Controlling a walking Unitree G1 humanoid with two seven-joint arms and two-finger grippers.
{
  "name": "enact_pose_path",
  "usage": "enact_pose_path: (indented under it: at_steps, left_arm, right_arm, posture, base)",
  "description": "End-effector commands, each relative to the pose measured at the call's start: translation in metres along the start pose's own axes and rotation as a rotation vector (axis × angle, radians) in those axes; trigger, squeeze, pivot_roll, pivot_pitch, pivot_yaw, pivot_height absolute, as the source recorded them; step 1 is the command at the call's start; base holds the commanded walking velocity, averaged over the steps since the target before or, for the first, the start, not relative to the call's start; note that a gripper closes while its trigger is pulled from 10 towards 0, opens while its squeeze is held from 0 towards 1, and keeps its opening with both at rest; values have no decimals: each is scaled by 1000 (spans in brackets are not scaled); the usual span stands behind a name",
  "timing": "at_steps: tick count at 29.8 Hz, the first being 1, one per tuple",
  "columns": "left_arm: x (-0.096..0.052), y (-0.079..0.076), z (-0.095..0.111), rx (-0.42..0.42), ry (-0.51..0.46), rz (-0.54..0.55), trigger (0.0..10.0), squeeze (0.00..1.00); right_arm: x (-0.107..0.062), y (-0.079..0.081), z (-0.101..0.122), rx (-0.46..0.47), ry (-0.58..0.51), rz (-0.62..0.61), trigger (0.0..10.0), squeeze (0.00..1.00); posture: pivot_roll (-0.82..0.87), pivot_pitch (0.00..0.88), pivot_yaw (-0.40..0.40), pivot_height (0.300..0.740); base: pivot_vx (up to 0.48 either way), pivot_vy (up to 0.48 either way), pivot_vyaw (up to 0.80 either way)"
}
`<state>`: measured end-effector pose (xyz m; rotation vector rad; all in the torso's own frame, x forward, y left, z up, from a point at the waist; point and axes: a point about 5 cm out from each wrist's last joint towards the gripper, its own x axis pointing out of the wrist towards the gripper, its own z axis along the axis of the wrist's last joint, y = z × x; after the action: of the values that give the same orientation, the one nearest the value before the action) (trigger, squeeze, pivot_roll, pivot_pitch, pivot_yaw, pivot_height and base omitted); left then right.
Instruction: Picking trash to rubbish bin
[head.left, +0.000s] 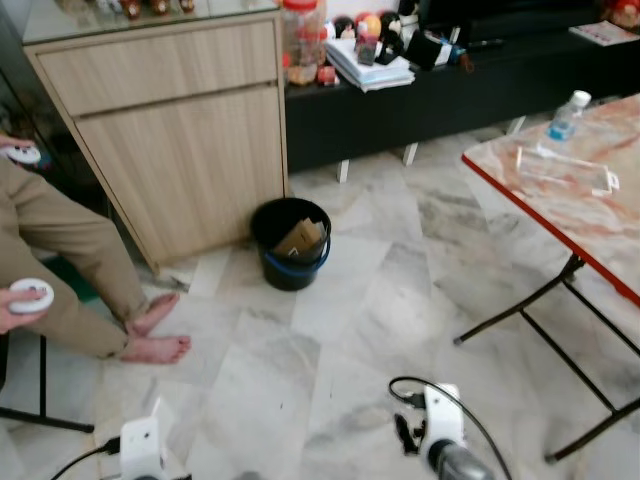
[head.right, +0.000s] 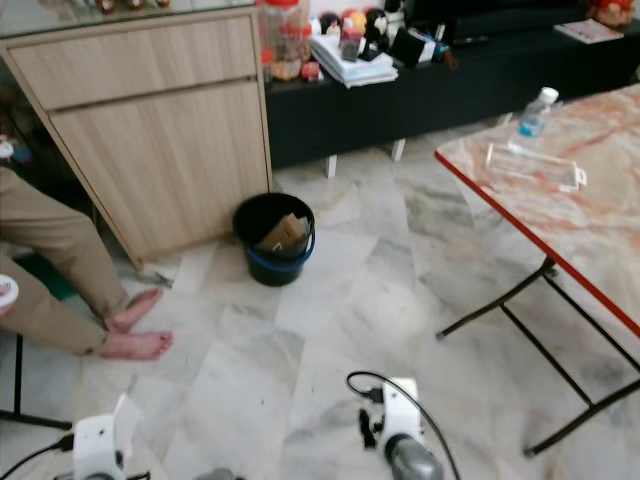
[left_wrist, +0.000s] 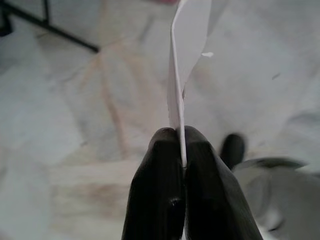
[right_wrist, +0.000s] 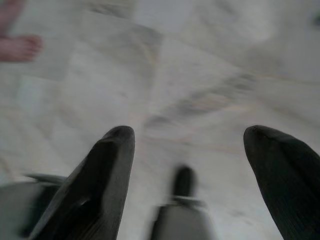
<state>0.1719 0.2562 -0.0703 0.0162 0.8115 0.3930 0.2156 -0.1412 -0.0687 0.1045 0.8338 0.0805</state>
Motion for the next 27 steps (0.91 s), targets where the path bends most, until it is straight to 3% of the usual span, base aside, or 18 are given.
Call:
enact_pose_path:
  at_steps: [1,7,12,14,27]
  left_arm:
    - [-1,-4,-5,8,17,-8,10000,0]
    - [-1,-4,-6,14,21,-11,10000,0]
    - [-2,-3,-7,17,27,-12,10000,0]
    - [-2,-3,-8,17,29,-12,10000,0]
    - [-2,-2,-9,22,33,-15,10000,0]
  right_arm:
    - [-3,-12,-9,5,27,-34,10000,0]
    - [-4,-12,-10,-34,27,-36,10000,0]
    - [-4,-11,-12,-32,29,-37,10000,0]
    - [-5,-12,-14,1,32,-44,10000,0]
    - [-5,-11,-15,-7,34,-36,10000,0]
  posture:
    - [129,161,-10,740]
    - [130,153,-9,740]
    - [132,146,-8,740]
    - [130,141,-5,740]
    - [131,136,-6,740]
  base:
    - [315,0,0]
    - [318,0,0]
    - [316,0,658]
    - [319,0,0]
    - [319,0,0]
